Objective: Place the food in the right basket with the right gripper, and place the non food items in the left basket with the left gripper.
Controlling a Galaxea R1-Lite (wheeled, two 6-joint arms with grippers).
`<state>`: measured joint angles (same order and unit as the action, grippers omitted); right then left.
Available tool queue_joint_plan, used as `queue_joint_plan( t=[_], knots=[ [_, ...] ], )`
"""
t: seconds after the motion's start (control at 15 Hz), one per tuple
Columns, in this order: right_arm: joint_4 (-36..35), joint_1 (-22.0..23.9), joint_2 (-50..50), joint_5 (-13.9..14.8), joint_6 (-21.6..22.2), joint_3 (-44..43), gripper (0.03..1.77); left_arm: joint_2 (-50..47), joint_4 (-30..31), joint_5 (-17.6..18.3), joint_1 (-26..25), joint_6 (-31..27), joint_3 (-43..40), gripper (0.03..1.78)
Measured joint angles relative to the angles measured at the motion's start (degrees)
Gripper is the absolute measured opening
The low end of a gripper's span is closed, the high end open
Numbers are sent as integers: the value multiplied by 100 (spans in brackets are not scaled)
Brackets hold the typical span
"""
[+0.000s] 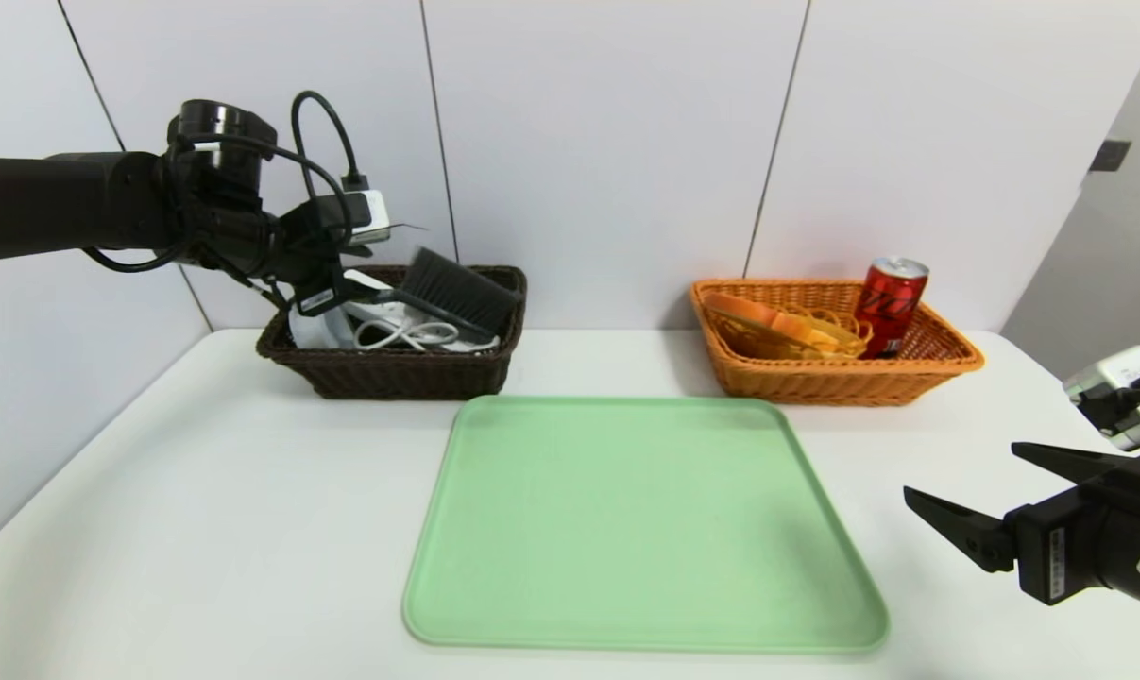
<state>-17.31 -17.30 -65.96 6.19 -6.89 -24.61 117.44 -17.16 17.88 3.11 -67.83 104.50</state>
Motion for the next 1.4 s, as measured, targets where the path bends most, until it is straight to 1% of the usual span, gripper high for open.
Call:
queue_joint_plan(
  t=[0.13,0.27,0.33,0.4,0.47,0.53,0.6,0.73,0.8,0.93,1.0,1.07,1.13,1.2,1.27,1.4],
  knots=[
    [1,0,0,-2,0,0,171,0,72,2,-2,2,-12,107],
    [0,0,0,-5,0,4,171,-9,85,-2,-5,28,21,122],
    [-2,0,-2,-2,0,4,171,-30,110,-11,-5,129,55,128],
    [-2,0,-5,-5,4,-22,171,-74,138,-28,2,334,74,133],
    [1,0,-5,-2,9,-61,171,-140,149,-96,44,695,88,138],
    [1,21,-7,0,15,-107,171,-206,157,-258,124,1168,115,141],
    [0,44,-7,-2,17,-165,171,-271,157,-502,245,1751,176,145],
    [-2,66,0,4,15,-204,171,-378,140,-1246,529,3248,457,150],
    [-2,68,4,2,13,-208,171,-419,94,-1786,629,4016,573,153],
    [-2,68,10,2,17,-247,171,-493,-80,-3105,725,5613,655,157],
    [-2,73,21,0,17,-283,171,-568,-194,-3646,739,6413,549,158],
    [0,79,37,0,26,-319,171,-714,-310,-4048,745,7135,289,160],
    [1,90,54,6,28,-366,171,-947,-328,-4309,752,7689,-117,161],
    [4,104,80,9,28,-388,171,-1193,-262,-4414,756,8036,-524,162],
    [1,110,100,6,26,-396,171,-1445,-144,-4456,756,8174,-908,163],
    [4,118,157,15,35,-416,171,-1946,107,-4506,763,8102,-1538,165]
  ],
)
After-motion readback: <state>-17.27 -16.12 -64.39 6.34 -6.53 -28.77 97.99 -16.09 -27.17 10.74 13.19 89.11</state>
